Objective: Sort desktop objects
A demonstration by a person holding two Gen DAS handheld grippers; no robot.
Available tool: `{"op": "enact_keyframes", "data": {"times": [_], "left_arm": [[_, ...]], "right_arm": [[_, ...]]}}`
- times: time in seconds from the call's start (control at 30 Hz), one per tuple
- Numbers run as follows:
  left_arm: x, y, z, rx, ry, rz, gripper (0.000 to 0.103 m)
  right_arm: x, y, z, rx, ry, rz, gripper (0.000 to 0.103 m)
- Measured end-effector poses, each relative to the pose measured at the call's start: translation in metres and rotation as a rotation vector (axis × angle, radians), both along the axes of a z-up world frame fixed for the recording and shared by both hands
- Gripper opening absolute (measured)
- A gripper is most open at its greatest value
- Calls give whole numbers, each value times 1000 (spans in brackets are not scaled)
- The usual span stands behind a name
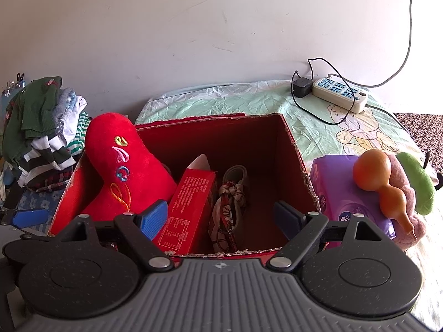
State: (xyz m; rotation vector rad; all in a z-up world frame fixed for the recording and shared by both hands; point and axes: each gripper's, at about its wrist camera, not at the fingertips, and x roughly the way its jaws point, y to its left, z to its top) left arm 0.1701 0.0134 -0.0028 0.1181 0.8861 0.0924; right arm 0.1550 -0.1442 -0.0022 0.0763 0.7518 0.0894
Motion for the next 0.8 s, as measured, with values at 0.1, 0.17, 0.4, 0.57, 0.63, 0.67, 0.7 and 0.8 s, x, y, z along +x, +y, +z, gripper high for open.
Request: {"op": "enact_keyframes", "data": {"times": [0.1,0.17,0.4,0.57,0.63,0.67,0.7,0.8], "left_arm": [[0,0,0,-2,1,3,103],[-1,0,0,-6,1,3,102],[-1,-2,1,-3,-2,7,102],[1,-4,6,7,-17,3,103],[3,-4,12,11,-34,3,103],[4,-4,14,13,-43,4,103],[5,-3,18,9,-52,5,103],[9,-2,26,-2,-71,11,103]], "right_arm": [[0,0,0,-2,0,2,86],[-1,-1,0,-1,0,0,86],[-1,-3,1,1,-4,-1,86],[-1,-2,4,-3,-12,8,86],[1,-1,8,-7,-26,12,86],[2,-1,11,-9,-34,12,86],[3,-1,14,-8,-39,11,86],[6,-3,22,2,-52,9,86]]}}
